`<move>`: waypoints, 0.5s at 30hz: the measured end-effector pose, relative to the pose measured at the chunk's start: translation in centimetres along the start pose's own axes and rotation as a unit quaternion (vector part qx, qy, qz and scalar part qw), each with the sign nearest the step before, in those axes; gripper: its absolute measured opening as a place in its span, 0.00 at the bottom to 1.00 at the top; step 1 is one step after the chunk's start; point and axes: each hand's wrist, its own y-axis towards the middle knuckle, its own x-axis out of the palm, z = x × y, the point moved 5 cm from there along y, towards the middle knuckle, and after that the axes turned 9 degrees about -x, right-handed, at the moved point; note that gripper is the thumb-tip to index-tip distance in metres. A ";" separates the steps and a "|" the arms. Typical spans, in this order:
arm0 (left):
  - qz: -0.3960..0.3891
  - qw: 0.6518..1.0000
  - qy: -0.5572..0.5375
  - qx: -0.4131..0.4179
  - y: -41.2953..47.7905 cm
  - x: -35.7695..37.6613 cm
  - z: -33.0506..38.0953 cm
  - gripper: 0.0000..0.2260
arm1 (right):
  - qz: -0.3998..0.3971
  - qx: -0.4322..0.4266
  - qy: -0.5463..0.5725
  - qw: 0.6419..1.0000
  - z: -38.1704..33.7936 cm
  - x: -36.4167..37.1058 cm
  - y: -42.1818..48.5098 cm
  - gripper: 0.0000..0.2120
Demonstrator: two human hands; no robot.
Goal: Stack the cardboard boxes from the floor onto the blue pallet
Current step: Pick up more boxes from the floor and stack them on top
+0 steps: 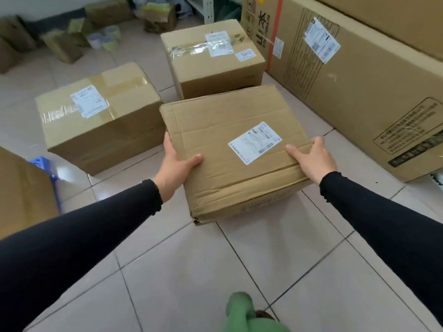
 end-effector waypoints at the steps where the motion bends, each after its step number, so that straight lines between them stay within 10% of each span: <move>1: 0.007 1.000 -0.002 0.012 -1.0 -1.7 0.7 0.47 | 0.007 -0.014 -0.001 1.000 -1.7 0.0 -1.0 0.37; 15: 0.228 0.971 -0.004 0.073 -16.3 -35.0 7.7 0.36 | -0.041 -0.295 0.099 0.950 -33.7 4.9 -13.8 0.34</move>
